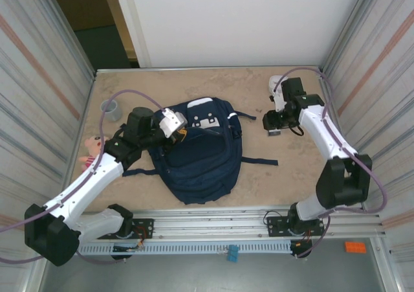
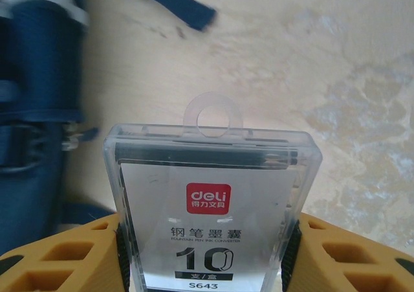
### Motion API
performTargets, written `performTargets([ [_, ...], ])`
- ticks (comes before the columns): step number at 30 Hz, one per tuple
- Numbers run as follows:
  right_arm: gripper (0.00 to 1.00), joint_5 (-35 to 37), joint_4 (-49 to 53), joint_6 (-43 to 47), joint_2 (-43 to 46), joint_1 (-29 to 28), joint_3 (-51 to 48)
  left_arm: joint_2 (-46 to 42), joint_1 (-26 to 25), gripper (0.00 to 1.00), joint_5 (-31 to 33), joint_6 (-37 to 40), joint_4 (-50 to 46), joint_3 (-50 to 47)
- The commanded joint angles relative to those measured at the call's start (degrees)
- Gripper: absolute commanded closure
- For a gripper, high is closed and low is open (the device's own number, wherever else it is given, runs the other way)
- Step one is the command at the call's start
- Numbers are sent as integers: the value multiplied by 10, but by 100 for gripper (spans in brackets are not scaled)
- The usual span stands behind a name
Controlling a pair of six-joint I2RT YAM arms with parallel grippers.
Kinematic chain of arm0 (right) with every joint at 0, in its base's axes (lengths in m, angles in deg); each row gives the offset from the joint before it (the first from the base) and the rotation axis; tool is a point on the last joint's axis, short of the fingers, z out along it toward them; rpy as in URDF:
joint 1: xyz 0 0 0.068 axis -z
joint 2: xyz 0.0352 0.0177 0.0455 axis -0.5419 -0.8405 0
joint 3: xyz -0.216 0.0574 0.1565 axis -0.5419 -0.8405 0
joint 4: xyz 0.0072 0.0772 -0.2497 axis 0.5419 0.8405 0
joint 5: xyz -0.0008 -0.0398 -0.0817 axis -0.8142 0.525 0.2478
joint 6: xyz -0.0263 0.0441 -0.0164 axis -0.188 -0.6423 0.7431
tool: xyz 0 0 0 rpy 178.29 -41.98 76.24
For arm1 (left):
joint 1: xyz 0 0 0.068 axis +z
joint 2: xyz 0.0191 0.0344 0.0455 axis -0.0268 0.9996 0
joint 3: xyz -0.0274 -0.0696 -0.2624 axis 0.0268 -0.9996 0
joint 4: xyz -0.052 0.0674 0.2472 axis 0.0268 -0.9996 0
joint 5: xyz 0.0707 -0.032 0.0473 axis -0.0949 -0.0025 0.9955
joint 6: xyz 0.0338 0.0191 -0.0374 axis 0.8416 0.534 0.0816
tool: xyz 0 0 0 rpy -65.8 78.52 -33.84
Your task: Pack the student bag
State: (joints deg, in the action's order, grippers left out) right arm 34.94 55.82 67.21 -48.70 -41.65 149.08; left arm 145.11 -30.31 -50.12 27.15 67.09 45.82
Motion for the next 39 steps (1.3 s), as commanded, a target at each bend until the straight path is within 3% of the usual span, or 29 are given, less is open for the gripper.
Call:
performTargets([
  [1,53,-39,-15,-30,55,-18,-11,-29,-2,100,14,-5,9,10],
  [5,53,-93,-48,-45,112,-53,-29,-35,-3,100,12,-15,20,4],
  [9,54,-99,-77,-51,158,-103,-33,-36,-3,100,9,-26,25,3],
  [18,53,-160,-257,-100,224,-199,-74,-37,-2,100,11,-60,69,-12],
  [29,52,-92,-398,236,234,-386,-166,-35,-2,100,-2,-77,96,-14],
  [39,52,54,-444,449,140,-449,-191,-39,-2,100,-7,-87,101,-10],
])
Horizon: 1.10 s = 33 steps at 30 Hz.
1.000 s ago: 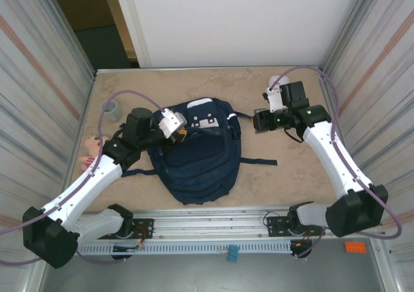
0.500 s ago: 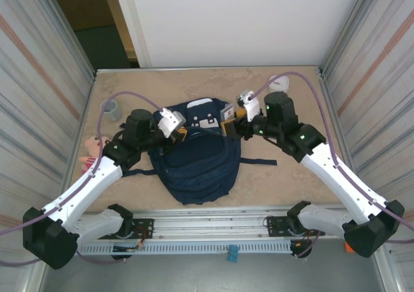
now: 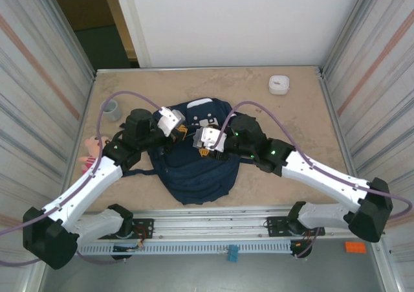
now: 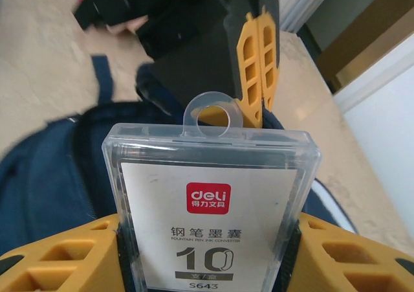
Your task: Pack the student bag
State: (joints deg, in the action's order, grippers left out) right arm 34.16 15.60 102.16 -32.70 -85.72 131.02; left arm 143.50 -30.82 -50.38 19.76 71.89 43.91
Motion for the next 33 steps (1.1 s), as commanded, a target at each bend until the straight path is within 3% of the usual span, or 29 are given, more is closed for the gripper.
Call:
performTargets([
  [1,52,72,-48,115,-28,-11,-12,-24,3,100,-5,-14,54,9],
  [9,48,101,-80,216,-99,-14,-18,-33,3,100,-20,-19,60,8],
  [19,48,86,-14,260,-158,-11,4,-37,3,100,-37,-9,61,15],
  [26,45,44,139,258,-189,3,77,-39,3,100,-41,-7,64,14],
  [33,34,52,139,194,-187,23,96,-44,3,100,-36,-6,64,9],
])
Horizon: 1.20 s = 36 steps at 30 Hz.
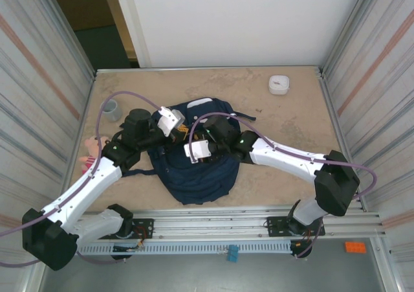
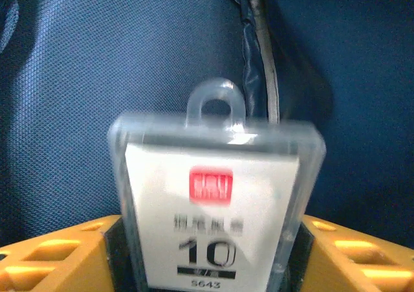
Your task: Pack the student bag
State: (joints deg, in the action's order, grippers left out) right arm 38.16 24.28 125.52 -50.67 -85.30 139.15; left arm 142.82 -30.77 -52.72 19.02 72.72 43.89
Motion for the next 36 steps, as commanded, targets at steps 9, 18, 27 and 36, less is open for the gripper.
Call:
performTargets([
  [9,36,5,60,-95,25,24,12,-37,2,100,-6,1,58,8],
  [18,40,-29,-23,-669,167,11,-58,-38,2,100,14,-21,69,-1],
  [27,48,55,-63,-1120,121,-35,-79,-39,2,100,30,-67,81,-1],
  [36,53,60,-77,-1202,18,-33,-35,-36,-8,100,7,-78,91,1],
])
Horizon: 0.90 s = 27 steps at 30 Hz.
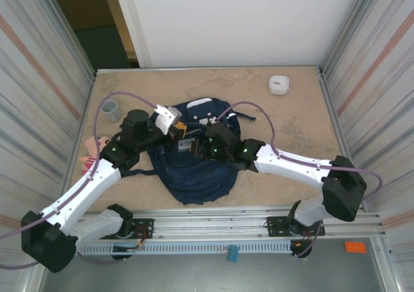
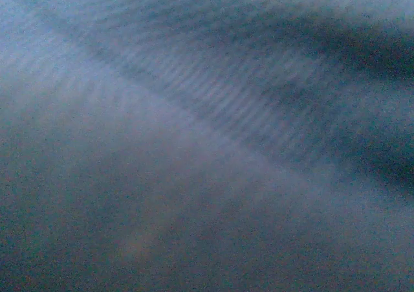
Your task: Pack the student bag
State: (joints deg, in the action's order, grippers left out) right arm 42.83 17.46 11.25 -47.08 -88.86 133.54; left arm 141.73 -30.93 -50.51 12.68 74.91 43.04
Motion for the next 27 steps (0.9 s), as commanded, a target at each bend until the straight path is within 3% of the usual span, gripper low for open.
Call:
performTargets([
  [1,53,13,-8,-58,-18,5,23,-23,-8,100,-14,-6,64,6],
  [6,51,34,-23,-8,33,4,-1,-15,-32,100,21,62,21,-20],
  [12,51,41,-23,31,140,5,-81,-15,-42,100,14,92,35,-72],
  [17,48,8,13,63,212,33,-114,5,-92,100,-19,221,-21,-87],
  [22,47,-26,44,70,231,77,-118,73,-152,100,-27,326,-109,-77],
  [27,47,-30,72,70,229,101,-114,128,-176,99,-13,352,-138,-64],
])
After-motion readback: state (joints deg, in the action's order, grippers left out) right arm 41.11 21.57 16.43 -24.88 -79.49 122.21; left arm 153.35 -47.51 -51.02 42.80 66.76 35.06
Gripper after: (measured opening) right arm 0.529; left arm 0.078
